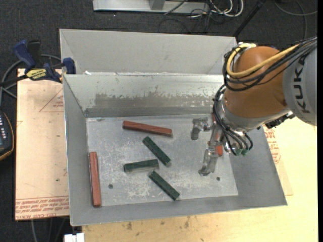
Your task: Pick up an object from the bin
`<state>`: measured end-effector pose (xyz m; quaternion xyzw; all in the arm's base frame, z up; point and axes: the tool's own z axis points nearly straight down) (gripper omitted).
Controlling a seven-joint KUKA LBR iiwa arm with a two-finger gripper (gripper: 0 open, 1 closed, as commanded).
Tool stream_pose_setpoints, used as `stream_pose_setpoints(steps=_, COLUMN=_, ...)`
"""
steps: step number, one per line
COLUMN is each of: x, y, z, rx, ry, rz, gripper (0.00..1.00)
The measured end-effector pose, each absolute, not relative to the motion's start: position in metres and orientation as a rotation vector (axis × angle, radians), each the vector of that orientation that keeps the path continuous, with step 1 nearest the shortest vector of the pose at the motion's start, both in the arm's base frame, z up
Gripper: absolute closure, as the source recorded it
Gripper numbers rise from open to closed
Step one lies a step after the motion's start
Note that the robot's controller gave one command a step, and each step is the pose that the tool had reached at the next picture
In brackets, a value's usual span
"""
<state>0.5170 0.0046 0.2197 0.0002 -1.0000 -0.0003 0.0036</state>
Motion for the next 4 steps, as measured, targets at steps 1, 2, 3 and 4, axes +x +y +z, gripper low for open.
stream_pose_setpoints(steps=1, x=0.545, y=0.063, z=0.107, rx=0.576, ry=-3.086, rz=-0.004, gripper=0.0)
stream_pose_setpoints(steps=2, x=0.55, y=0.089, z=0.069, rx=0.608, ry=-3.08, rz=-0.004, gripper=0.0)
stream_pose_setpoints(steps=3, x=0.551, y=0.087, z=0.071, rx=0.603, ry=-3.087, rz=-0.002, gripper=1.0)
stream_pose_setpoints(steps=4, x=0.551, y=0.087, z=0.07, rx=0.601, ry=-3.086, rz=-0.003, gripper=0.0)
